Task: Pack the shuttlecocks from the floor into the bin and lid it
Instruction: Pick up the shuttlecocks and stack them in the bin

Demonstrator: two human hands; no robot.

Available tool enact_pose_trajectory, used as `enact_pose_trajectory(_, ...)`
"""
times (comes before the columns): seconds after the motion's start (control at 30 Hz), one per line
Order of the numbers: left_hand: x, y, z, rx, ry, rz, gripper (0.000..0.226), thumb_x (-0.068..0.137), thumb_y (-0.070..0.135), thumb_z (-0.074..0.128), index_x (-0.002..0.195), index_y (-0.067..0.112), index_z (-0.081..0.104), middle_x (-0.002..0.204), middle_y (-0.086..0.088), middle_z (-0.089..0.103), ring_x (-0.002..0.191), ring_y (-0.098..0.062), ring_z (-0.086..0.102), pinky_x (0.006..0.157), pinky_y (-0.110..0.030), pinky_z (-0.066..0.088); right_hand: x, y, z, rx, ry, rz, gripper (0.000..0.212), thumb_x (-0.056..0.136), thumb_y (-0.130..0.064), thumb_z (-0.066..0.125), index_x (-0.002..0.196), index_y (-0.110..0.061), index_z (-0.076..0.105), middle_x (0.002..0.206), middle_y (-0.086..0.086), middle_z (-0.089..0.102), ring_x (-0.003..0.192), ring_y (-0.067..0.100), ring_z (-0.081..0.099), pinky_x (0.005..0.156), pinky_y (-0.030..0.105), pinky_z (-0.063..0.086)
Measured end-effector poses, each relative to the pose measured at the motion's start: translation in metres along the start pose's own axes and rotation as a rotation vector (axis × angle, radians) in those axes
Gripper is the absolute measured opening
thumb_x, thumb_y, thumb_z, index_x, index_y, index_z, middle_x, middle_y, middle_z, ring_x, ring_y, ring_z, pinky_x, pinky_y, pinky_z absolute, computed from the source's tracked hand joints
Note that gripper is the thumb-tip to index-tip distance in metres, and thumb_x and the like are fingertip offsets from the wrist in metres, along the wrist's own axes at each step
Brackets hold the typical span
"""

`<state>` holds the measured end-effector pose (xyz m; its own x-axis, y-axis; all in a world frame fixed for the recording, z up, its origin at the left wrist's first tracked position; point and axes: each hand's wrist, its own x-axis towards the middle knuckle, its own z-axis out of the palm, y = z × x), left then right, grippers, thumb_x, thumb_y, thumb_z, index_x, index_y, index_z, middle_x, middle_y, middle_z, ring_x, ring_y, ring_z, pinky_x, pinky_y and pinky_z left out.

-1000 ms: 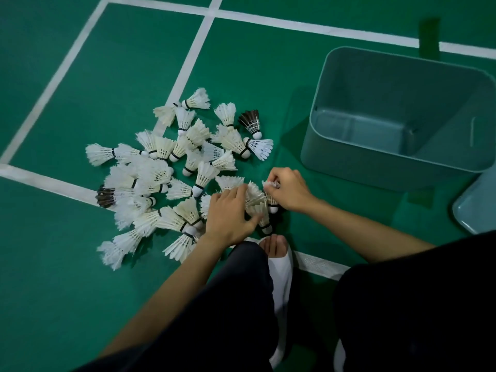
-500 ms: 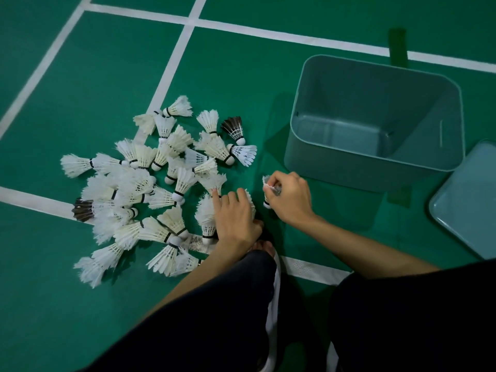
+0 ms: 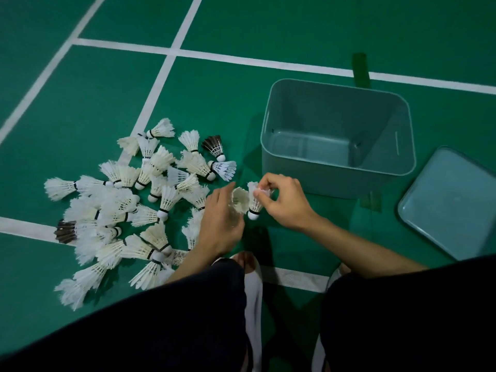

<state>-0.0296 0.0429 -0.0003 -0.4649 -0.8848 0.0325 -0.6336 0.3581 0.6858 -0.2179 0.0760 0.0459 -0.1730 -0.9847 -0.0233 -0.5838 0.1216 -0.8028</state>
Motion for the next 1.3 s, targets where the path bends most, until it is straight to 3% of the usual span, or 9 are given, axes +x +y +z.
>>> enact_pose_trajectory(0.17,0.006,0.046,-0.031,-0.495,-0.086,-0.165,0.075,0.066,0.030,0.081,0.135,0.015,0.054,0.109,0.005,0.069,0.090,-0.003,0.065,0.080,-0.020,0.052,0.000,-0.034,-0.041,0.164,0.042,-0.109,0.014,0.089,-0.026,0.075,0.080,-0.016,0.070,0.071,-0.002,0.070,0.065,0.015,0.064,0.062,0.037,0.053)
enact_pose_trajectory(0.37,0.029,0.112,-0.063,-1.297,-0.319,-0.483,0.056,0.069,0.014,0.050,0.122,-0.002,0.059,0.108,-0.021,0.071,0.086,-0.028,0.065,0.066,-0.034,0.055,0.014,-0.060,-0.105,0.511,0.208,-0.085,0.018,0.092,-0.010,0.074,0.075,-0.006,0.067,0.063,0.004,0.069,0.056,0.010,0.058,0.054,0.026,0.048)
enact_pose_trajectory(0.57,0.081,0.172,-0.065,-1.710,-0.510,-0.590,0.052,0.077,0.024,0.044,0.116,-0.005,0.062,0.103,-0.024,0.066,0.091,-0.035,0.062,0.065,-0.034,0.060,0.026,-0.053,-0.149,0.713,0.355,0.156,0.024,0.094,-0.015,0.072,0.073,-0.004,0.069,0.065,0.006,0.069,0.058,0.019,0.058,0.060,0.032,0.049)
enact_pose_trajectory(0.77,0.149,0.185,-0.041,-1.391,-0.545,-0.646,0.034,0.088,0.032,0.057,0.114,0.011,0.063,0.094,-0.009,0.065,0.077,-0.021,0.064,0.054,-0.023,0.055,0.057,-0.016,-0.180,0.762,0.476,0.472,0.023,0.092,-0.019,0.075,0.071,-0.012,0.071,0.063,0.000,0.070,0.053,0.010,0.061,0.061,0.027,0.056)
enact_pose_trajectory(0.93,0.180,0.156,-0.020,-1.011,-0.516,-0.670,0.014,0.096,0.029,0.065,0.104,0.019,0.061,0.095,-0.004,0.066,0.079,-0.015,0.065,0.057,-0.027,0.056,0.105,0.028,-0.176,0.649,0.391,0.744,0.012,0.084,-0.014,0.077,0.083,-0.011,0.065,0.073,0.003,0.065,0.060,0.015,0.057,0.068,0.028,0.046)
enact_pose_trajectory(1.03,0.195,0.142,-0.017,-0.996,-0.507,-0.819,0.018,0.092,0.019,0.056,0.106,0.009,0.057,0.096,-0.012,0.066,0.078,-0.023,0.066,0.065,-0.034,0.060,0.128,0.049,-0.160,0.605,0.280,0.888,0.014,0.086,-0.003,0.071,0.095,-0.006,0.061,0.085,0.010,0.067,0.058,0.017,0.058,0.041,0.014,0.044)
enact_pose_trajectory(1.1,0.211,0.145,-0.007,-0.923,-0.569,-0.886,0.015,0.089,0.014,0.048,0.101,0.008,0.054,0.086,-0.012,0.062,0.074,-0.024,0.062,0.068,-0.036,0.057,0.146,0.061,-0.149,0.584,0.237,0.929,0.015,0.088,0.002,0.068,0.098,-0.003,0.059,0.090,0.014,0.065,0.056,0.018,0.057,0.028,0.012,0.036)
enact_pose_trajectory(1.17,0.224,0.152,0.010,-0.685,-0.667,-0.838,0.012,0.088,0.012,0.043,0.094,0.007,0.052,0.078,-0.011,0.058,0.066,-0.024,0.056,0.065,-0.031,0.050,0.167,0.073,-0.140,0.552,0.184,0.935,0.012,0.087,0.002,0.066,0.091,-0.006,0.058,0.087,0.014,0.062,0.053,0.018,0.052,0.037,0.012,0.040)
enact_pose_trajectory(1.3,0.244,0.163,0.054,-0.281,-0.896,-0.712,0.028,0.080,0.017,0.044,0.105,0.007,0.051,0.097,-0.019,0.064,0.071,-0.031,0.060,0.054,-0.027,0.047,0.203,0.095,-0.118,0.484,0.088,0.909,0.011,0.085,-0.003,0.071,0.084,-0.005,0.061,0.059,0.006,0.058,0.037,0.014,0.050,0.041,0.020,0.043)
